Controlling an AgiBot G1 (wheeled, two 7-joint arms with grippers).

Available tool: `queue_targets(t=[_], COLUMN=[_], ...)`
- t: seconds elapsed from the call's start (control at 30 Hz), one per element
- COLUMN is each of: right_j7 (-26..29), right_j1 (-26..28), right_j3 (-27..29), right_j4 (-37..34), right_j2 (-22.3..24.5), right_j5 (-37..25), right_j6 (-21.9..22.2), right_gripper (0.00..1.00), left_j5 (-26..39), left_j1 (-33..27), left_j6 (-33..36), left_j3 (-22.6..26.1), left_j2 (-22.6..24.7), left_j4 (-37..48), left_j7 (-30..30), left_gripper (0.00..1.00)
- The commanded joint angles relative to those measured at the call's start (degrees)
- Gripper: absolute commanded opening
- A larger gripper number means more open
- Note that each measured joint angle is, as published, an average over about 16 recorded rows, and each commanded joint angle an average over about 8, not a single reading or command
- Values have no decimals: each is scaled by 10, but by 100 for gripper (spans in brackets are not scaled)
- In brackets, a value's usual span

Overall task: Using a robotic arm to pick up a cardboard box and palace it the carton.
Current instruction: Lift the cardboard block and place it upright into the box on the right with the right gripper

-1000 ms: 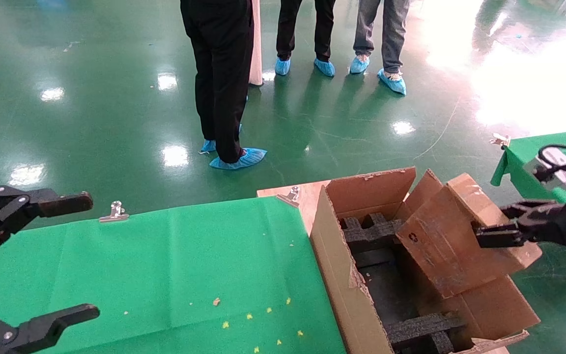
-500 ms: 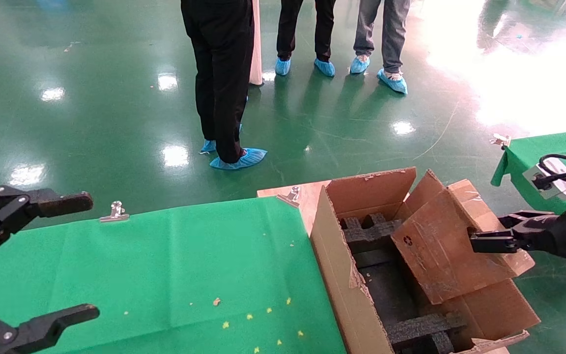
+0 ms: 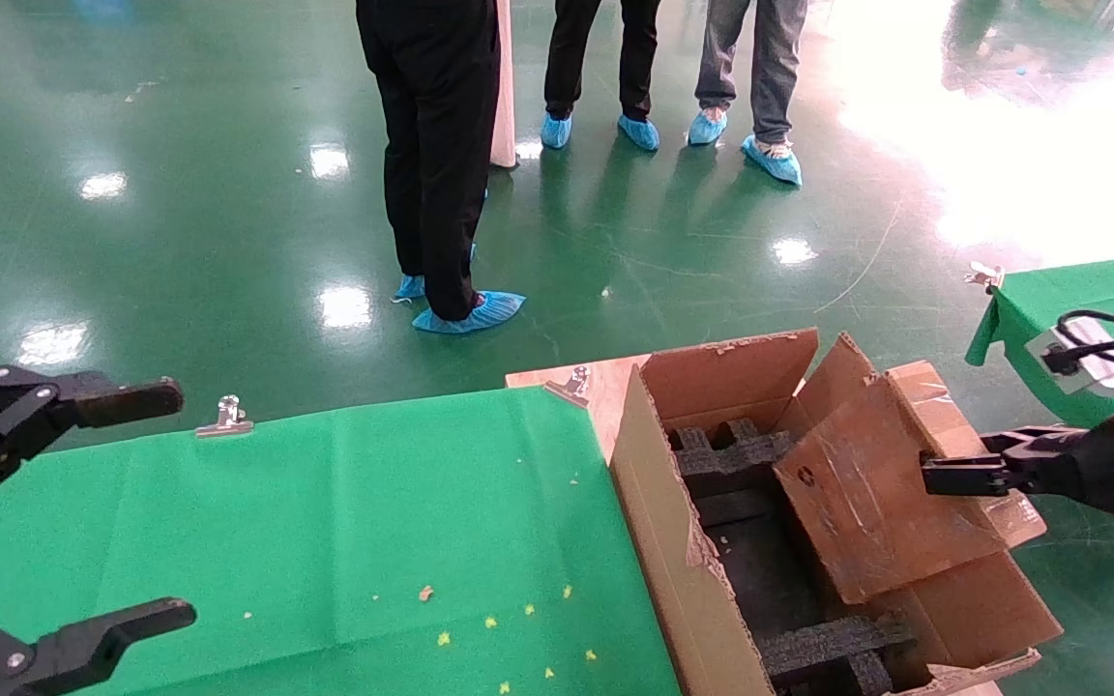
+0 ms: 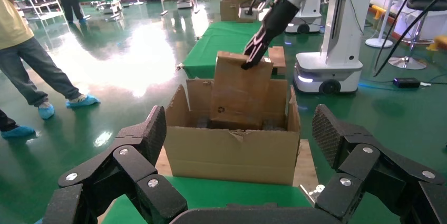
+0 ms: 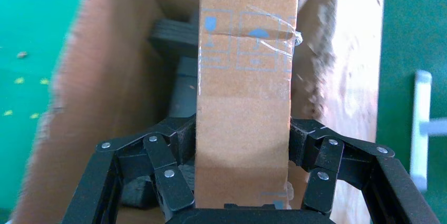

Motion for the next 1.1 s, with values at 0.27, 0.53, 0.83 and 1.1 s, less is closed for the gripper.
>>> queue_targets(t=[0.27, 0.53, 0.83, 1.1], right_j7=[77, 129, 154, 163], right_j1=[-41, -73, -102, -133], right_j3=[-34, -57, -72, -83], right_j4=[-1, -15, -25, -36], right_j2=[-33, -66, -89, -111], right_j5=[-27, -43, -46, -39], right_j6=[78, 137, 172, 207], right_gripper=[0, 0, 0, 0], left_j5=[0, 0, -1, -1], left_j1=[0, 0, 0, 0], left_j6=[0, 0, 0, 0], left_j3=[0, 1, 1, 1], left_j2=[0, 0, 0, 0], left_j4=[0, 0, 0, 0], left_j7=[0, 0, 1, 1], left_gripper=[100, 100, 100, 100])
